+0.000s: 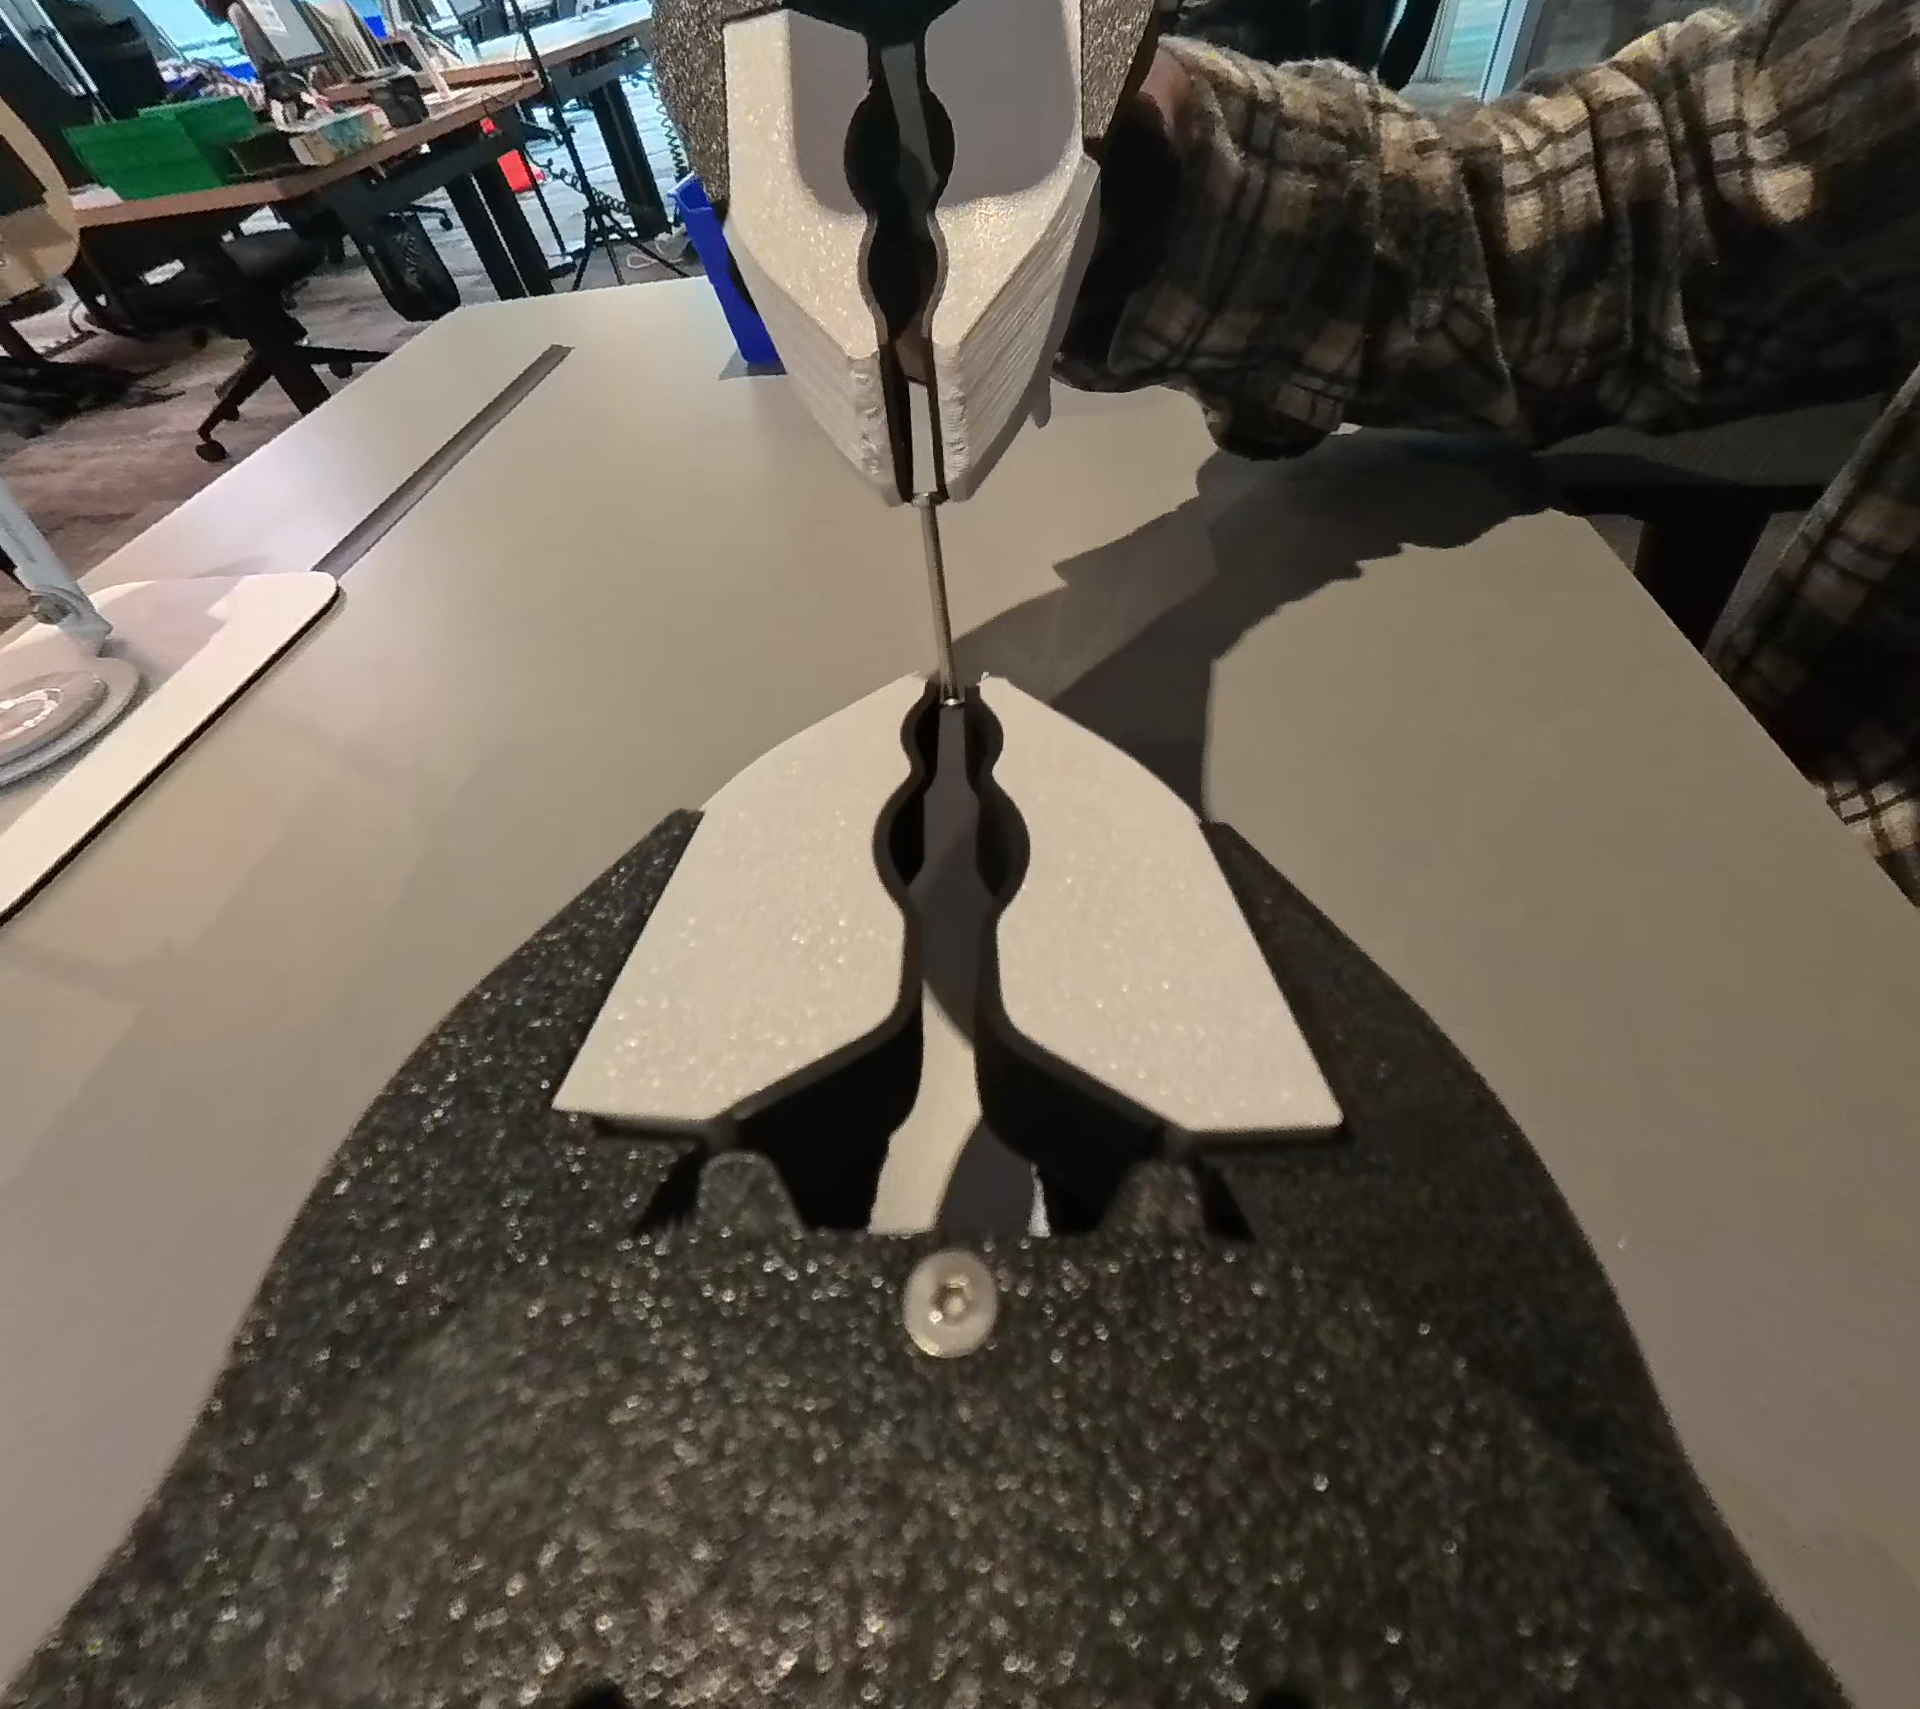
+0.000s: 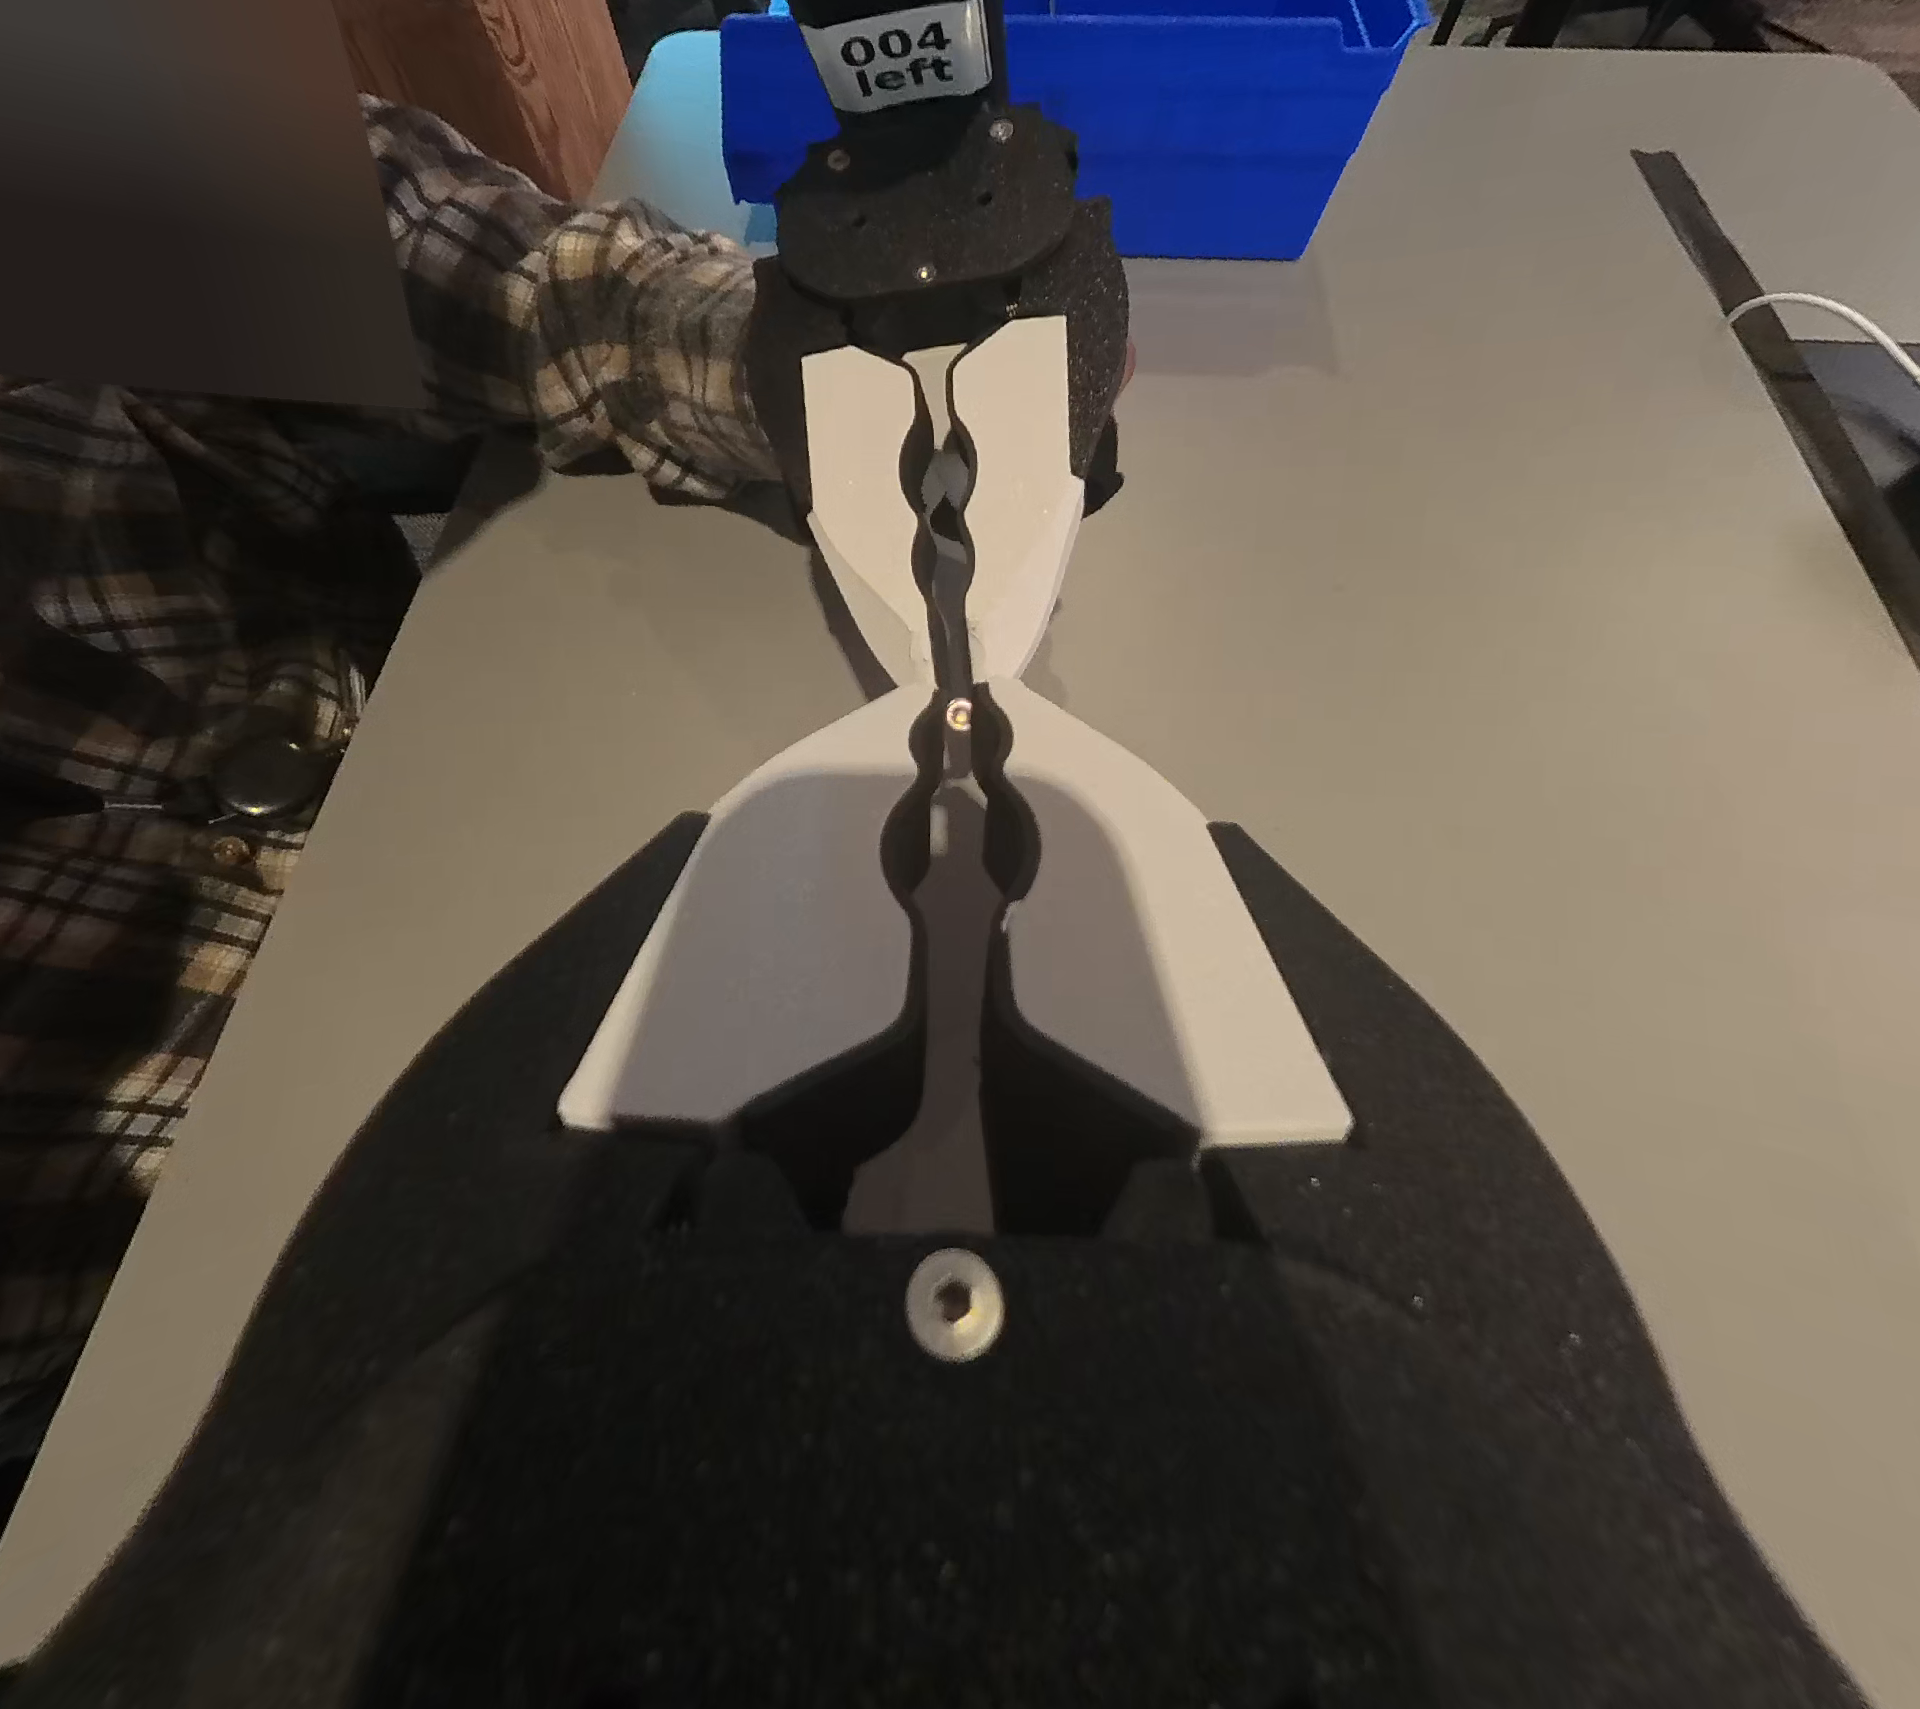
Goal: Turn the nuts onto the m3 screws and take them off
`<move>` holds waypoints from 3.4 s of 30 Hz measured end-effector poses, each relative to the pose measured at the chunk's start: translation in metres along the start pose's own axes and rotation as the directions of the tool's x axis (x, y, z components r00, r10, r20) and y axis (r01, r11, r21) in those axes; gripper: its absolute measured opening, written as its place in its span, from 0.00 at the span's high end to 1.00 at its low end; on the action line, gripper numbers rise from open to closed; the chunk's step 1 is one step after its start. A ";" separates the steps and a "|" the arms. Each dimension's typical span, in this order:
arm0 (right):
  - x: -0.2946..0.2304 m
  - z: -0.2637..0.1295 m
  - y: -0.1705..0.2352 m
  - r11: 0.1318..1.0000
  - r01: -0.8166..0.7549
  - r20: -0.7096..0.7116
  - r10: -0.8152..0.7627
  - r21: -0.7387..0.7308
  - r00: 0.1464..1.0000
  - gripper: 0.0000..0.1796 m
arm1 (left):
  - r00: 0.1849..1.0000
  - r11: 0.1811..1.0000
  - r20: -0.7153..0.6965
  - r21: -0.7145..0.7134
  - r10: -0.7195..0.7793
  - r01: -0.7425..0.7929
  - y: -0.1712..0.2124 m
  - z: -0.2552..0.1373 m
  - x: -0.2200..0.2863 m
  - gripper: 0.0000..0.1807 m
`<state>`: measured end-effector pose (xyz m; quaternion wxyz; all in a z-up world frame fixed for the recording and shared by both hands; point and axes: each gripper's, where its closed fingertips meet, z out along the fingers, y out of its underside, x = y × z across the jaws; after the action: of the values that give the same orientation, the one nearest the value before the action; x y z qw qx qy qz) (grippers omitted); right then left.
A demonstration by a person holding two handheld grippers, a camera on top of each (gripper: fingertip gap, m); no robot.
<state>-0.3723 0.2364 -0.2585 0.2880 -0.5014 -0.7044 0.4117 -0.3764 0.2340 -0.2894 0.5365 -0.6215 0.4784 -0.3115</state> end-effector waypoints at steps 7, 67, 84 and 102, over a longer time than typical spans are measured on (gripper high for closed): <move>0.001 0.002 -0.004 1.000 -0.001 -0.005 0.001 0.001 1.000 0.97 | 1.000 1.000 0.002 0.017 -0.017 0.017 -0.001 -0.001 -0.001 0.98; 0.005 -0.029 -0.039 0.809 -0.120 -0.041 0.175 0.575 0.984 0.61 | 0.999 0.981 -0.010 0.186 -0.050 0.051 -0.027 -0.014 -0.002 0.98; -0.022 0.008 -0.038 0.891 -0.017 -0.057 0.048 0.453 0.997 0.50 | 0.996 0.982 0.002 0.172 -0.084 0.082 -0.022 -0.013 -0.008 0.98; -0.024 0.008 -0.037 0.898 -0.002 -0.062 0.033 0.439 0.998 0.52 | 0.995 0.980 0.024 0.174 -0.099 0.093 -0.021 -0.016 -0.013 0.98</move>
<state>-0.3886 0.2057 -0.2303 0.4135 -0.4435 -0.5788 0.5452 -0.3901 0.2390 -0.2635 0.5803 -0.6000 0.4104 -0.3672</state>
